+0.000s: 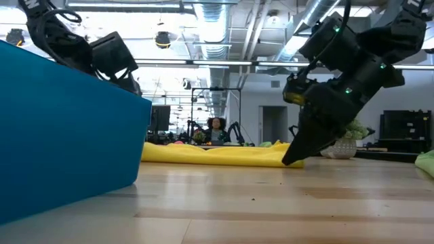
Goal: Fold microfiber towels
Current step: Fold the yellow microfiber towel
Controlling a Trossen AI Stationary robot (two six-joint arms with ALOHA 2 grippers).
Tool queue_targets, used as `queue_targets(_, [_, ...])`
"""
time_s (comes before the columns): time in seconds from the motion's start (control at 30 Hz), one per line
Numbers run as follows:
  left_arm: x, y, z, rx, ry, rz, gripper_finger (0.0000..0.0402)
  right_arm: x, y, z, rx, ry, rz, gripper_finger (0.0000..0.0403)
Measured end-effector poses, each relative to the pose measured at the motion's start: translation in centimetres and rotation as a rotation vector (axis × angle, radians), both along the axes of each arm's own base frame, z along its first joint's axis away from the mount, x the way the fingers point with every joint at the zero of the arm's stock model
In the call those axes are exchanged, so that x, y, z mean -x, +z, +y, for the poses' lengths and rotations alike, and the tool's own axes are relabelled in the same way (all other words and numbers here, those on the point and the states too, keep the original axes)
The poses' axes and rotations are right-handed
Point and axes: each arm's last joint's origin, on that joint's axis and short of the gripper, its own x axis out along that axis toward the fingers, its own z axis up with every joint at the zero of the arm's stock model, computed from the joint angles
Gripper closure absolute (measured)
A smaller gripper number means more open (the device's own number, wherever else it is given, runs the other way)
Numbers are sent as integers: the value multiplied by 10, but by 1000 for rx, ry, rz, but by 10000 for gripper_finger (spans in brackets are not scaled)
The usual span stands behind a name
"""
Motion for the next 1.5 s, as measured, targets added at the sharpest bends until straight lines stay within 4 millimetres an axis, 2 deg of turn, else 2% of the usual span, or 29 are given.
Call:
queue_targets(0.13, [-4, 26, -2, 68, 12, -126, 295, 1, 10, 0, -3, 5, -33, 290])
queue_targets(0.27, [-2, 53, 1, -60, 46, -265, 318, 2, 9, -1, 3, 4, -21, 290])
queue_targets(0.37, [-2, 61, 3, -177, 49, -321, 333, 1, 9, -1, 5, 3, -25, 290])
queue_targets(0.43, [-3, 55, 5, -206, 35, -311, 342, 2, 8, -1, 7, 3, -15, 290])
queue_targets(0.7, [-15, 14, 5, -85, -9, -197, 365, 1, 8, 0, 9, 1, -22, 290])
queue_targets(0.87, [-20, -12, 3, -66, -35, -96, 370, 1, 8, 0, 9, 1, -22, 290])
queue_targets(1.0, [-23, -23, 3, -32, -28, -66, 371, 2, 8, 0, 2, 8, -10, 290])
queue_targets(1.3, [-19, -20, 0, 88, -6, -41, 371, 6, 14, 0, -28, 28, 3, 290])
queue_targets(1.5, [-12, -6, -3, 138, 15, -58, 371, 9, 32, 0, -17, 48, -58, 290])
